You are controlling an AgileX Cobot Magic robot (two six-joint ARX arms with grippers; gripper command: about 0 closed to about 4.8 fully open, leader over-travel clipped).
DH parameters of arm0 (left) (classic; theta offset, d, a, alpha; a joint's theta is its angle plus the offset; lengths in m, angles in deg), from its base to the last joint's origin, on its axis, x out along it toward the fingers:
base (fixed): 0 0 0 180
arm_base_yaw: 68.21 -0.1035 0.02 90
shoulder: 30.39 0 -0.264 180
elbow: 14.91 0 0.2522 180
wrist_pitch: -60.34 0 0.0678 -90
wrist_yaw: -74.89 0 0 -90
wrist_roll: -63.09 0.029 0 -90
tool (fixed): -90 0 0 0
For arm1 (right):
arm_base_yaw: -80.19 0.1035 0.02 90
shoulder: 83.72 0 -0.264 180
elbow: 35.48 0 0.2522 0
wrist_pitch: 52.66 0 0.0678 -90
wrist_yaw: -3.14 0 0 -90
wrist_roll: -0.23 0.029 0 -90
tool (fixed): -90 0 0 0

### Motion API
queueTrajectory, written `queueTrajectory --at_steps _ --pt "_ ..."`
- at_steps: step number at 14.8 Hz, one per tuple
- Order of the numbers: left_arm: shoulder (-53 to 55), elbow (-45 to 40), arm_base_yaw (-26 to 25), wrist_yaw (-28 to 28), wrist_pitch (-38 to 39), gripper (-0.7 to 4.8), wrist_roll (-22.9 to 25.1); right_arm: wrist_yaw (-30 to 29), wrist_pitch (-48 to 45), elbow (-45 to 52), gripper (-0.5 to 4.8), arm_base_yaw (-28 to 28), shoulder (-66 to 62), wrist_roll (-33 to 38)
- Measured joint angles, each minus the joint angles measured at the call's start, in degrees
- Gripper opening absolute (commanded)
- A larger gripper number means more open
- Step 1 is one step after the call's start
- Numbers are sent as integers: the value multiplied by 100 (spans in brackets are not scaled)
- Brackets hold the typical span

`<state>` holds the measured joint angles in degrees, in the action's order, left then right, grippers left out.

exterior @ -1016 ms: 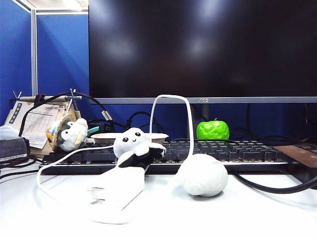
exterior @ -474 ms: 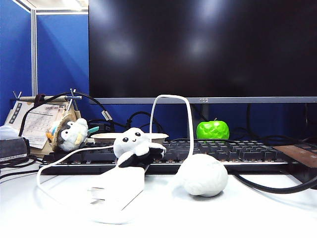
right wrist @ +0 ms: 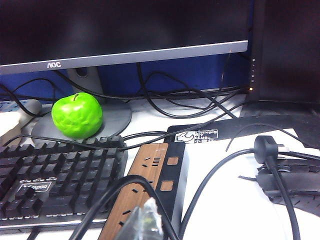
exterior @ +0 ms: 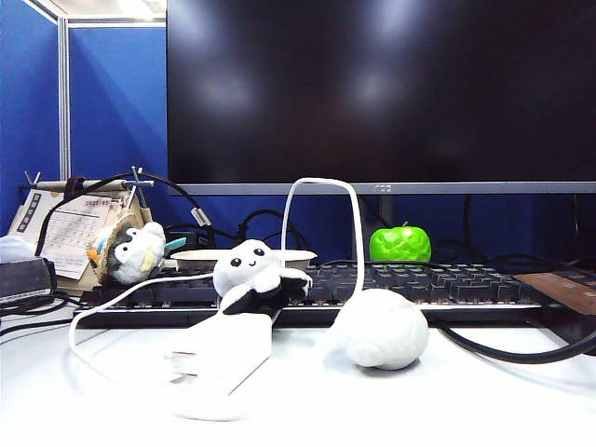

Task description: Identity fluffy octopus among items on the table, put them into the paper lunch box.

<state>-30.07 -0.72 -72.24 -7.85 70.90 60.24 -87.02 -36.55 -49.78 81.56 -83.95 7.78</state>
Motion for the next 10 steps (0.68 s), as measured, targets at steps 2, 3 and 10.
queueTrajectory --at_steps 2,3,10 --pt "0 -2 0 892 -2 -5 -481 -9 0 0 -1 0 0 4" --pt "0 -2 0 1207 -4 -4 -745 -149 0 0 -1 0 0 9" --pt "0 0 2 2243 -2 -4 -2833 -1797 -15 0 -1 2 0 1172"
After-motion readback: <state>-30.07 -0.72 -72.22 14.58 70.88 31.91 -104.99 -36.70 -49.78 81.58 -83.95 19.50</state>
